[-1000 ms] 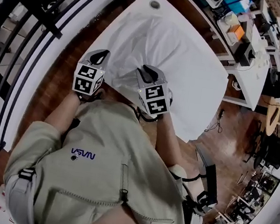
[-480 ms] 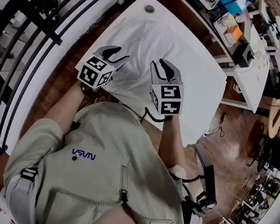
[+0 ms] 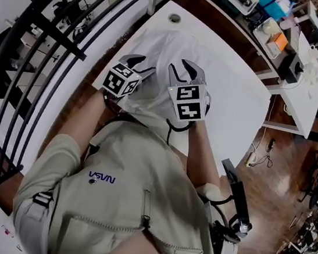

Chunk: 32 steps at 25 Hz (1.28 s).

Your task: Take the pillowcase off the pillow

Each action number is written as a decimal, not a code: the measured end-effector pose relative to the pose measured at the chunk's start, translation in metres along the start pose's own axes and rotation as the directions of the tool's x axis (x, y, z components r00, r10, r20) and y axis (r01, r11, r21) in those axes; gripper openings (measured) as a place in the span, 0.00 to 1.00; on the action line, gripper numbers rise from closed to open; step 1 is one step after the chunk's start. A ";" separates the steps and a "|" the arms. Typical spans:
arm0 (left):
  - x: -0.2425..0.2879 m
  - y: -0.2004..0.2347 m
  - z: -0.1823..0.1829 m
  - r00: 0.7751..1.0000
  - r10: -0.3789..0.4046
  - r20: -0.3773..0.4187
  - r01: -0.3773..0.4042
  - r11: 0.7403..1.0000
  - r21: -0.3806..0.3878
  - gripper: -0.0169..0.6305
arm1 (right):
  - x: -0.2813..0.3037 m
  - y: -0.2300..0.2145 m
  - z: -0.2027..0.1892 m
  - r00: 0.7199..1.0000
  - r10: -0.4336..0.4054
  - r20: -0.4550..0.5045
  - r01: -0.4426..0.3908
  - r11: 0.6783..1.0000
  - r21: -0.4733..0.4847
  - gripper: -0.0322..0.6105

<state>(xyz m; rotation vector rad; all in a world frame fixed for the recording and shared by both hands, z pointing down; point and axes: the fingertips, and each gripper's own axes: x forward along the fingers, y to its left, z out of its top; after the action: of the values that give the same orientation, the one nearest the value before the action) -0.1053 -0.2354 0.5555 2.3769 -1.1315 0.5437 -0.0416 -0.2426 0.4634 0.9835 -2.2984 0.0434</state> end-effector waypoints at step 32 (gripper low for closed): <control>-0.046 -0.044 -0.015 0.968 -0.235 0.092 0.239 0.971 -0.032 0.05 | -0.029 -0.109 -0.103 0.858 -0.332 -0.391 0.355 0.935 -0.014 0.06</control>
<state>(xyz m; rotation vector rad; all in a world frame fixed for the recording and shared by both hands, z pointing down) -0.0996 -0.1747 0.5336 2.4741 -0.8669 0.3336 0.1010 -0.2755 0.5070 1.2781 -1.7441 0.1447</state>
